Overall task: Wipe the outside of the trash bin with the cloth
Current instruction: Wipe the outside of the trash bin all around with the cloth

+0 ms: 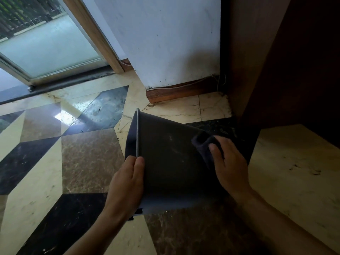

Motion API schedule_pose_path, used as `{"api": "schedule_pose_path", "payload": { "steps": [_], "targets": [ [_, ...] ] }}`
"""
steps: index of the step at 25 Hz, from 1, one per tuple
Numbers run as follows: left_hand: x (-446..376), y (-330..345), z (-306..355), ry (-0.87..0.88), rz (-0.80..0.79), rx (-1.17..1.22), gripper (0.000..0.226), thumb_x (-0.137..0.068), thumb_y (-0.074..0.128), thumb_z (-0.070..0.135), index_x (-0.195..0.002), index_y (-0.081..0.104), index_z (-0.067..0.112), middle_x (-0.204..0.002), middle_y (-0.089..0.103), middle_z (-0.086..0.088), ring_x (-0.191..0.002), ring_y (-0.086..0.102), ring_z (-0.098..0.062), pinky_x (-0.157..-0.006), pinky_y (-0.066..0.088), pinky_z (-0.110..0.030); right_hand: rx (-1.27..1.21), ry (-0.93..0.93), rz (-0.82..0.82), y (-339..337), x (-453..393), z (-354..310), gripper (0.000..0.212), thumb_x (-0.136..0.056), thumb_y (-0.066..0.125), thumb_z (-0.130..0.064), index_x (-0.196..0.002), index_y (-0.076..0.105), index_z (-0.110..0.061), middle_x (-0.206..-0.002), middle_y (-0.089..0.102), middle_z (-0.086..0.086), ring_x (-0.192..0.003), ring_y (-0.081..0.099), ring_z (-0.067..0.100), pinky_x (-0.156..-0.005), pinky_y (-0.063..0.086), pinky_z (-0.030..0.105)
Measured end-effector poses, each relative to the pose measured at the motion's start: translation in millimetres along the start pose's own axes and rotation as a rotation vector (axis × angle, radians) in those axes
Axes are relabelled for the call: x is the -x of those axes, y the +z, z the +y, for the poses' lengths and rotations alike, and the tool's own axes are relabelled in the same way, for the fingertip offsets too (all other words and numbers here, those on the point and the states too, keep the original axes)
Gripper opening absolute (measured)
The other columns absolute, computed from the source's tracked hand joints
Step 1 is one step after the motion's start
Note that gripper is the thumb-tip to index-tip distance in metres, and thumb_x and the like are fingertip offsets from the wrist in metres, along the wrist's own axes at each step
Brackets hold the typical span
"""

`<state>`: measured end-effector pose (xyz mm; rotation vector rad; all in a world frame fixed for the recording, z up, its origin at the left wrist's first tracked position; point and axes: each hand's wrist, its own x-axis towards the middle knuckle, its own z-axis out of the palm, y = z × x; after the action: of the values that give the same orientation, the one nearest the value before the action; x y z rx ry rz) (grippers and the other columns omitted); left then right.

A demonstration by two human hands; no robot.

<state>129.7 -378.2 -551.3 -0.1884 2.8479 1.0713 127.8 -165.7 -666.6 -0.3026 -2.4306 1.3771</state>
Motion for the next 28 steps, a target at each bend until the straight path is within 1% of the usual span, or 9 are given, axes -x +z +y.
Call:
{"api": "schedule_pose_path", "payload": {
  "steps": [3, 5, 6, 8, 10, 13, 15, 23, 28],
  "targets": [
    [7, 9, 1, 0.033, 0.057, 0.004, 0.035, -0.098, 0.034, 0.032, -0.075, 0.051, 0.011, -0.063, 0.05, -0.007, -0.053, 0.048, -0.007, -0.048, 0.038, -0.015, -0.219, -0.203, -0.014, 5, 10, -65, 0.036, -0.099, 0.03, -0.048, -0.118, 0.051, -0.026, -0.107, 0.06, -0.005, -0.093, 0.055, 0.002, -0.078, 0.046, 0.014],
    [11, 15, -1, 0.031, 0.045, 0.047, 0.033, -0.099, 0.034, 0.03, -0.081, 0.055, 0.014, -0.07, 0.06, -0.009, -0.061, 0.057, -0.012, -0.056, 0.045, -0.024, -0.174, -0.193, -0.068, 20, 34, -89, 0.037, -0.1, 0.026, -0.049, -0.124, 0.049, -0.033, -0.12, 0.058, -0.006, -0.107, 0.053, 0.006, -0.089, 0.046, 0.024],
    [12, 17, -2, 0.023, 0.027, 0.071, 0.031, -0.099, 0.033, 0.028, -0.086, 0.058, 0.017, -0.074, 0.065, -0.007, -0.066, 0.062, -0.017, -0.06, 0.049, -0.032, -0.12, -0.163, -0.14, 28, 45, -95, 0.041, -0.1, 0.021, -0.052, -0.132, 0.044, -0.039, -0.134, 0.052, -0.008, -0.124, 0.046, 0.009, -0.101, 0.04, 0.031],
    [16, 17, -4, 0.005, 0.007, 0.096, 0.027, -0.099, 0.034, 0.026, -0.096, 0.06, 0.025, -0.079, 0.069, -0.004, -0.07, 0.066, -0.017, -0.064, 0.053, -0.038, -0.019, -0.128, -0.322, 40, 54, -93, 0.053, -0.097, 0.006, -0.057, -0.148, 0.019, -0.046, -0.16, 0.02, -0.017, -0.149, 0.007, 0.011, -0.119, 0.008, 0.044],
    [21, 16, -4, 0.023, -0.012, 0.082, 0.024, -0.098, 0.035, 0.029, -0.095, 0.059, 0.026, -0.073, 0.067, -0.004, -0.071, 0.064, -0.018, -0.06, 0.051, -0.037, 0.021, -0.112, -0.438, 47, 41, -83, 0.06, -0.093, -0.002, -0.06, -0.151, -0.003, -0.046, -0.162, -0.008, -0.022, -0.147, -0.022, 0.007, -0.118, -0.012, 0.048],
    [26, 18, 1, 0.07, -0.017, 0.025, 0.027, -0.094, 0.037, 0.033, -0.078, 0.049, 0.016, -0.063, 0.06, -0.01, -0.056, 0.059, -0.018, -0.044, 0.04, -0.025, 0.044, -0.118, -0.455, 56, 2, -75, 0.063, -0.092, 0.0, -0.063, -0.15, -0.013, -0.042, -0.161, -0.018, -0.019, -0.145, -0.029, 0.01, -0.116, -0.016, 0.052],
    [27, 20, 1, 0.05, -0.023, 0.003, 0.031, -0.091, 0.033, 0.038, -0.076, 0.046, 0.014, -0.048, 0.054, -0.012, -0.047, 0.058, -0.017, -0.04, 0.038, -0.022, 0.065, -0.092, -0.467, 72, -29, -69, 0.063, -0.094, 0.008, -0.062, -0.15, -0.011, -0.042, -0.162, -0.017, -0.015, -0.146, -0.028, 0.015, -0.116, -0.016, 0.054],
    [30, 11, -25, -0.107, 0.022, 0.0, 0.025, -0.097, 0.036, 0.025, -0.079, 0.05, 0.015, -0.055, 0.059, -0.011, -0.065, 0.062, -0.007, -0.048, 0.042, -0.011, 0.296, 0.169, -0.408, 92, -73, 9, 0.063, -0.096, 0.015, -0.06, -0.153, 0.001, -0.037, -0.165, 0.001, -0.006, -0.151, -0.01, 0.021, -0.118, -0.003, 0.055],
    [27, 19, -8, -0.037, 0.033, 0.06, 0.029, -0.097, 0.033, 0.029, -0.08, 0.052, 0.015, -0.062, 0.057, -0.009, -0.06, 0.056, -0.004, -0.048, 0.042, -0.013, 0.154, 0.331, -0.227, 57, -52, 45, 0.05, -0.095, 0.03, -0.056, -0.14, 0.027, -0.034, -0.144, 0.044, 0.003, -0.131, 0.045, 0.025, -0.107, 0.037, 0.048]
  ]
}}
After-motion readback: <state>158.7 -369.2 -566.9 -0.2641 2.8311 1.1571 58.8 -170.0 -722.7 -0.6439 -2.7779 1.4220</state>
